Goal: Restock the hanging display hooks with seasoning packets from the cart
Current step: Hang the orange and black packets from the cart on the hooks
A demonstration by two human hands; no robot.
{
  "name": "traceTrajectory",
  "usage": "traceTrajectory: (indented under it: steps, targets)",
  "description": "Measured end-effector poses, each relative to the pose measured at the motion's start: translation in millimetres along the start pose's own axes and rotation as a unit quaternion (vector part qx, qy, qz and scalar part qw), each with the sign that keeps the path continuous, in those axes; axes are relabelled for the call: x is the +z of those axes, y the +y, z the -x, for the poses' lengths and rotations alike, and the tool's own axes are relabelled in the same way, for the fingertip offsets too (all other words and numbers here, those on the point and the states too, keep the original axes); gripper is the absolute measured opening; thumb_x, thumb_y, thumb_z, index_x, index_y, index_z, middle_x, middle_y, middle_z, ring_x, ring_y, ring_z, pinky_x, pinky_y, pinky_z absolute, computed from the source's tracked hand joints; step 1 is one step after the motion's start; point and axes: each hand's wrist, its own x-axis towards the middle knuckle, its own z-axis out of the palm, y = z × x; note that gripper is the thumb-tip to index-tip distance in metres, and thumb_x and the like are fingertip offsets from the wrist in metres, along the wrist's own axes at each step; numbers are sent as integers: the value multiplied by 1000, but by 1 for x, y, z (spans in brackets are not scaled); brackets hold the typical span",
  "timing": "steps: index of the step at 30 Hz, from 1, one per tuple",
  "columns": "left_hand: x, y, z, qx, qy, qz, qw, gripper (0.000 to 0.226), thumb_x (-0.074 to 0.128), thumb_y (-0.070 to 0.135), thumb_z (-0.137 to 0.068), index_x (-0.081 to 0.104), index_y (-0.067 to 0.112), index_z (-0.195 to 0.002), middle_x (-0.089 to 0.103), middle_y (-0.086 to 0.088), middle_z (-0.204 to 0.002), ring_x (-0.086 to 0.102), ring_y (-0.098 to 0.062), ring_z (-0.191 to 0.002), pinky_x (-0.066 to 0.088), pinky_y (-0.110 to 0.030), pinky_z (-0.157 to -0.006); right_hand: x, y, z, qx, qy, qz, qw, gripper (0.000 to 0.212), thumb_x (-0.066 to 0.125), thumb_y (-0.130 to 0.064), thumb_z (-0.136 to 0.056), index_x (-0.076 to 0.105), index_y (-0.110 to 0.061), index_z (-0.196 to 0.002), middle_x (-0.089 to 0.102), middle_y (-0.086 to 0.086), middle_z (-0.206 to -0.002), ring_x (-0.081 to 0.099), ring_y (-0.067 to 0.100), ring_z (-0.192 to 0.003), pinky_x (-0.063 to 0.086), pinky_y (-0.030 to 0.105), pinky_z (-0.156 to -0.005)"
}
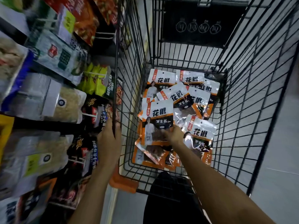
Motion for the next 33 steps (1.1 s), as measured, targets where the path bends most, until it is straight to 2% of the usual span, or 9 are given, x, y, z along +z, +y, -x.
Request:
traceTrajectory:
  steps: [4, 8, 10, 13, 15, 18, 24, 29, 33]
  targets:
    - [-14, 14, 3, 30, 19, -38, 999, 33, 46, 14, -98, 52, -1, -127, 62, -20, -109, 59, -35, -102, 45, -39, -80, -51, 0, 23, 9, -3, -93, 996, 29, 65, -12, -89, 55, -2, -114, 64, 11, -108, 62, 31, -104, 52, 40, -86]
    - [-19, 35, 4, 152, 106, -118, 976, 24, 52, -4, -92, 57, -8, -115, 63, -22, -104, 59, -35, -96, 51, -43, -80, -109, 13, 54, 27, 19, -202, 979, 33, 62, -6, -90, 53, -4, -122, 63, 13, -114, 62, 32, -106, 52, 49, -91]
    - [-5, 47, 5, 184, 102, -111, 971, 22, 52, -4, -91, 59, -7, -112, 64, -20, -103, 60, -31, -95, 51, -41, -81, -126, 21, 67, 43, 44, -223, 973, 28, 62, -7, -90, 55, -5, -117, 64, 16, -112, 62, 33, -105, 50, 55, -93]
    - [36, 61, 5, 111, 3, -13, 994, 23, 49, 4, -95, 58, 0, -115, 62, -14, -107, 54, -19, -96, 47, -32, -80, -136, 34, 79, 63, 55, -237, 968, 29, 63, -10, -89, 55, -2, -116, 66, 19, -110, 63, 36, -103, 50, 56, -92]
    - [70, 60, -1, 43, -72, 25, 996, 26, 46, 8, -97, 55, 1, -120, 58, -15, -115, 53, -21, -104, 42, -26, -82, -134, 45, 81, 63, 60, -245, 966, 24, 64, -9, -89, 57, -3, -111, 68, 17, -104, 65, 35, -99, 53, 50, -87]
    - [117, 49, -29, 36, -139, -22, 989, 33, 46, 9, -98, 48, -2, -128, 51, -19, -128, 47, -28, -119, 35, -26, -93, -128, 60, 75, 66, 72, -263, 960, 12, 66, -9, -87, 60, -16, -95, 69, 10, -97, 67, 29, -92, 54, 41, -77]
    - [171, 13, -88, 52, -174, -210, 961, 68, 59, 28, -91, 25, 2, -144, 36, -18, -145, 33, -30, -134, 29, -42, -111, -118, 75, 51, 76, 78, -255, 961, 18, 70, -15, -84, 62, -8, -98, 69, 15, -98, 66, 30, -94, 54, 48, -86]
    - [185, 8, -100, 8, -199, -231, 953, 89, 76, 34, -76, 26, 4, -143, 45, -21, -135, 41, -34, -126, 36, -45, -104, -117, 73, 45, 73, 78, -241, 965, 24, 71, -22, -83, 60, -7, -98, 67, 15, -98, 64, 29, -93, 53, 46, -86]
    - [181, 16, -102, -51, -170, -200, 964, 82, 86, 29, -65, 41, 2, -128, 49, -21, -127, 46, -35, -118, 43, -42, -93, -119, 69, 47, 73, 78, -248, 963, 19, 71, -21, -83, 60, -11, -95, 67, 13, -97, 65, 27, -93, 53, 48, -86]
